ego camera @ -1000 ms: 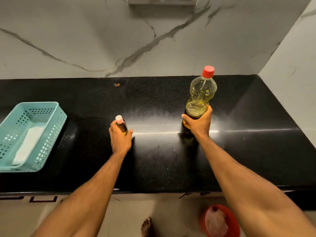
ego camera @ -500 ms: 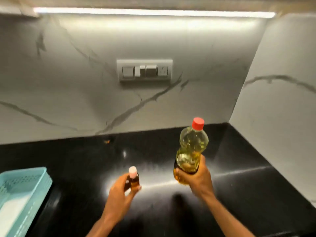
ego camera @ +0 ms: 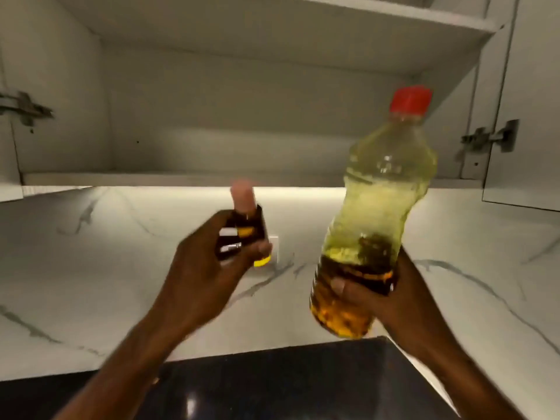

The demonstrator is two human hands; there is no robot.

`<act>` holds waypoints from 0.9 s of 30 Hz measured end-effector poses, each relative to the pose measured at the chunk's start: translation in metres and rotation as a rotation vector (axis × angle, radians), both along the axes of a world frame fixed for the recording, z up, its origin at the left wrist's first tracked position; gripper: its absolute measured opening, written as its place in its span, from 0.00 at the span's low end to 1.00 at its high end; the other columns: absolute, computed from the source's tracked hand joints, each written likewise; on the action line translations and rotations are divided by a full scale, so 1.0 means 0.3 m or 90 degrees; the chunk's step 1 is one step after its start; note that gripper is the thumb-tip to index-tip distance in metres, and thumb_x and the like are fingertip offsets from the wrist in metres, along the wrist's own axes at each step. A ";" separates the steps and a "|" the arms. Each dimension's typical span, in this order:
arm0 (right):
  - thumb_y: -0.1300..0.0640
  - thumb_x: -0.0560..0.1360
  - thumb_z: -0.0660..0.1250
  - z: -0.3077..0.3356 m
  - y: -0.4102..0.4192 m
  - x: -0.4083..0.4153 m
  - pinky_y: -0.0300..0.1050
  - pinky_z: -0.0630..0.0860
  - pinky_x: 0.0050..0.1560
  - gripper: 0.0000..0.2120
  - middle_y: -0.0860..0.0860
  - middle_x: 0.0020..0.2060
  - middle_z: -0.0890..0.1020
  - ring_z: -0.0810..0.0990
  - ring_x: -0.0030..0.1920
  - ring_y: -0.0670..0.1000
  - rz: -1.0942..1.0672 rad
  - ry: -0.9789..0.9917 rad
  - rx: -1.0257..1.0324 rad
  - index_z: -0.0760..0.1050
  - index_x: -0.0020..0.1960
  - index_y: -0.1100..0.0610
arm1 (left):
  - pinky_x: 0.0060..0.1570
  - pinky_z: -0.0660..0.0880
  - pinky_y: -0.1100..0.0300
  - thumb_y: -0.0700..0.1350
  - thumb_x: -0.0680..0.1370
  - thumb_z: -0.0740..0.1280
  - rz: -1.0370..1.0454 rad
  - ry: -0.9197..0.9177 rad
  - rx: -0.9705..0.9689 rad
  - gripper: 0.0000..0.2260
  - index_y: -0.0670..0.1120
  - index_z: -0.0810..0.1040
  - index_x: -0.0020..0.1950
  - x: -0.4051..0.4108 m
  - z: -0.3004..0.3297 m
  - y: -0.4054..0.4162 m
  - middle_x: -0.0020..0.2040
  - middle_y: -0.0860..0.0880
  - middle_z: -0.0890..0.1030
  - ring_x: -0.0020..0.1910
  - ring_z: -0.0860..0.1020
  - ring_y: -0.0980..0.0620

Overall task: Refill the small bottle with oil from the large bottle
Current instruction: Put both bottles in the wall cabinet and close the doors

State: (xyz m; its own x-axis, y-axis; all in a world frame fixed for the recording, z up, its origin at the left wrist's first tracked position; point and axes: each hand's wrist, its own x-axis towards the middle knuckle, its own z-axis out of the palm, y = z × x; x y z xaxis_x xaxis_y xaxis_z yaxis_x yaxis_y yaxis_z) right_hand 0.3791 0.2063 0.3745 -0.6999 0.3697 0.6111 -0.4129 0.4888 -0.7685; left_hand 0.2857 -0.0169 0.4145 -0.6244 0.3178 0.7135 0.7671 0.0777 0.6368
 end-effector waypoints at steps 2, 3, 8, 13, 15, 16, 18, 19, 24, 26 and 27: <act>0.42 0.56 0.79 0.141 0.040 -0.020 0.33 0.78 0.42 0.37 0.41 0.50 0.84 0.83 0.48 0.41 0.020 0.046 0.024 0.73 0.62 0.47 | 0.42 0.73 0.78 0.53 0.70 0.71 0.002 0.047 0.038 0.15 0.62 0.73 0.54 -0.007 0.134 0.041 0.49 0.66 0.78 0.46 0.79 0.70; 0.43 0.57 0.79 0.211 0.064 -0.037 0.36 0.80 0.45 0.38 0.43 0.51 0.84 0.84 0.49 0.43 0.029 0.068 0.027 0.73 0.64 0.49 | 0.43 0.74 0.77 0.50 0.72 0.71 0.001 0.070 0.057 0.15 0.59 0.73 0.56 -0.018 0.195 0.059 0.49 0.64 0.78 0.47 0.80 0.68; 0.38 0.59 0.76 0.508 0.144 -0.161 0.51 0.80 0.54 0.38 0.49 0.55 0.83 0.83 0.55 0.50 0.025 0.124 0.063 0.73 0.65 0.51 | 0.53 0.78 0.61 0.48 0.75 0.70 0.003 0.077 0.048 0.16 0.48 0.75 0.62 -0.135 0.429 0.159 0.55 0.51 0.80 0.54 0.80 0.54; 0.49 0.69 0.75 0.687 0.192 -0.331 0.41 0.80 0.43 0.15 0.48 0.45 0.86 0.85 0.44 0.46 0.037 0.128 0.082 0.80 0.54 0.51 | 0.43 0.78 0.67 0.47 0.75 0.70 0.034 -0.018 0.016 0.17 0.44 0.74 0.61 -0.311 0.546 0.264 0.50 0.49 0.79 0.45 0.80 0.56; 0.50 0.69 0.75 0.707 0.215 -0.414 0.42 0.81 0.43 0.14 0.50 0.44 0.86 0.86 0.42 0.47 0.035 0.106 0.077 0.81 0.52 0.53 | 0.43 0.78 0.65 0.46 0.75 0.71 0.060 -0.058 -0.006 0.18 0.42 0.73 0.62 -0.398 0.547 0.296 0.53 0.45 0.79 0.49 0.81 0.51; 0.49 0.69 0.76 0.708 0.229 -0.458 0.43 0.81 0.44 0.13 0.50 0.43 0.86 0.86 0.42 0.48 0.035 0.095 0.076 0.82 0.51 0.53 | 0.46 0.79 0.60 0.46 0.75 0.72 0.070 -0.077 -0.017 0.19 0.40 0.73 0.62 -0.450 0.540 0.308 0.54 0.42 0.79 0.51 0.81 0.47; 0.48 0.66 0.77 0.695 0.253 -0.541 0.45 0.82 0.45 0.15 0.50 0.42 0.86 0.86 0.41 0.49 0.028 0.072 0.071 0.82 0.49 0.54 | 0.55 0.79 0.49 0.47 0.71 0.75 0.100 -0.104 -0.044 0.23 0.39 0.74 0.61 -0.537 0.517 0.325 0.55 0.39 0.80 0.54 0.81 0.41; 0.48 0.64 0.77 0.684 0.266 -0.580 0.45 0.82 0.46 0.16 0.50 0.41 0.86 0.86 0.41 0.49 0.026 0.059 0.068 0.82 0.48 0.54 | 0.58 0.78 0.45 0.49 0.69 0.77 0.121 -0.115 -0.059 0.26 0.39 0.75 0.61 -0.577 0.506 0.332 0.55 0.38 0.80 0.54 0.81 0.40; 0.42 0.56 0.78 0.645 0.320 -0.746 0.48 0.82 0.49 0.25 0.47 0.41 0.86 0.86 0.42 0.48 0.012 0.014 0.064 0.82 0.50 0.51 | 0.58 0.77 0.44 0.52 0.63 0.80 0.189 -0.156 -0.098 0.29 0.41 0.76 0.58 -0.731 0.470 0.366 0.55 0.40 0.80 0.54 0.80 0.40; 0.37 0.52 0.77 0.641 0.338 -0.800 0.49 0.83 0.50 0.33 0.47 0.43 0.86 0.85 0.43 0.48 -0.005 -0.002 0.059 0.80 0.53 0.50 | 0.59 0.77 0.46 0.49 0.66 0.79 0.200 -0.161 -0.123 0.26 0.41 0.75 0.58 -0.754 0.465 0.382 0.56 0.41 0.80 0.55 0.80 0.42; 0.36 0.50 0.77 0.640 0.346 -0.824 0.49 0.83 0.49 0.36 0.47 0.44 0.85 0.85 0.43 0.49 -0.014 -0.010 0.056 0.79 0.54 0.50 | 0.60 0.76 0.46 0.48 0.67 0.78 0.200 -0.163 -0.132 0.25 0.41 0.75 0.58 -0.761 0.464 0.388 0.57 0.41 0.79 0.55 0.79 0.42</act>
State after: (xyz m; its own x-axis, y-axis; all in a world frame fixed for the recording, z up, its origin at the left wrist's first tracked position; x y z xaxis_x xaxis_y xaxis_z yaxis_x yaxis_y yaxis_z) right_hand 0.1318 0.3102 0.5666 -0.7020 0.3304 0.6309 -0.3891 0.5640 -0.7283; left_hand 0.0575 0.0995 0.5538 -0.8618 0.2040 0.4643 0.5051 0.4275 0.7497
